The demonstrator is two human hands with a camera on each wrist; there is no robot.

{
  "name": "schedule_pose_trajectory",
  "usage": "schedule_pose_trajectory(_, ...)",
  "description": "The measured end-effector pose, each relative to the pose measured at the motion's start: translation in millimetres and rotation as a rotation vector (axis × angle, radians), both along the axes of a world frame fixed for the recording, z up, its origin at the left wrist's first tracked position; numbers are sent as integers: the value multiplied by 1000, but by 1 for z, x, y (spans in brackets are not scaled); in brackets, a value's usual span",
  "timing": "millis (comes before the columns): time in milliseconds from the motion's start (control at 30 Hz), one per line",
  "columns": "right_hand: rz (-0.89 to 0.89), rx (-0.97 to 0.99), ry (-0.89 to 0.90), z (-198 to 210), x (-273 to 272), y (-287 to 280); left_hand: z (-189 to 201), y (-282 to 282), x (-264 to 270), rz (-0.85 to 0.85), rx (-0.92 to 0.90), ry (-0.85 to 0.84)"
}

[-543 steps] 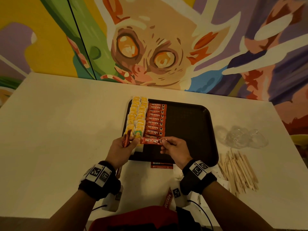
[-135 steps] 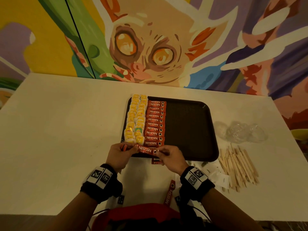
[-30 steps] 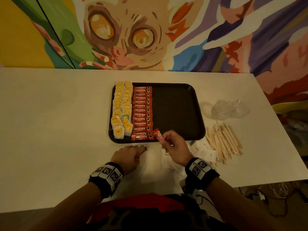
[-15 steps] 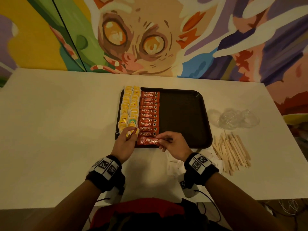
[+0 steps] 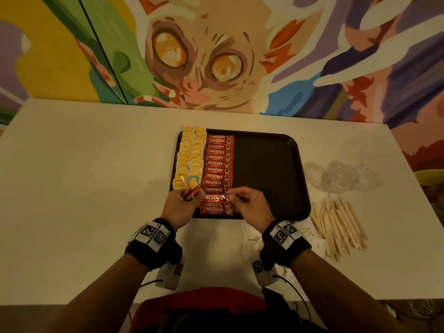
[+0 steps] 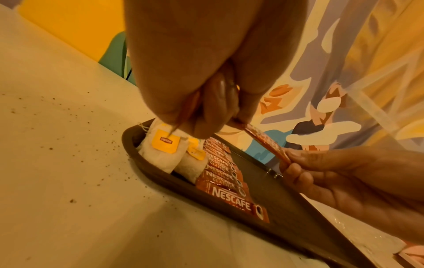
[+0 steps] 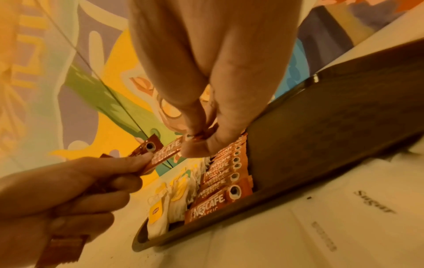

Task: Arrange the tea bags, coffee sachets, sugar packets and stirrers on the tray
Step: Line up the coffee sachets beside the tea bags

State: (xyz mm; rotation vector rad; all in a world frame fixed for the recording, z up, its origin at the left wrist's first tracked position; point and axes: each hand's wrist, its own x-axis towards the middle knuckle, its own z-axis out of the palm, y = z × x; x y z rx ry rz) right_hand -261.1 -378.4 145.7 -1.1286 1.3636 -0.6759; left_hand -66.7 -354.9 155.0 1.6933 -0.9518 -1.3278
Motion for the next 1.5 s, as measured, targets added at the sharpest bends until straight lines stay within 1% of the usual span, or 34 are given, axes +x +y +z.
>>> schedule_pose_trajectory(133, -33, -10, 127, -5, -3, -10, -3, -7, 1, 51, 27, -28)
schedule_pose_trajectory(300, -95, 2, 285, -24, -12, -26, -6, -11, 8, 100, 54, -25)
schedule_pose_trajectory(467, -4, 59, 393, -38, -8, -30, -6, -6, 15, 93, 68, -41)
schedule_pose_trajectory(700, 29, 111, 386, -39, 1, -32, -5, -3, 18, 95, 73, -38)
schedule_pose_trajectory(833, 46, 100, 421, -36, 4, -31, -6, -1, 19, 87, 75, -36)
schedule_pose_trajectory(1000, 55, 92, 422, -33, 6, -27, -9, 1, 20, 61, 110, -52)
schedule_pose_trajectory(1500, 54, 35, 452, -30, 10, -23, -6, 3, 18, -29, 102, -61)
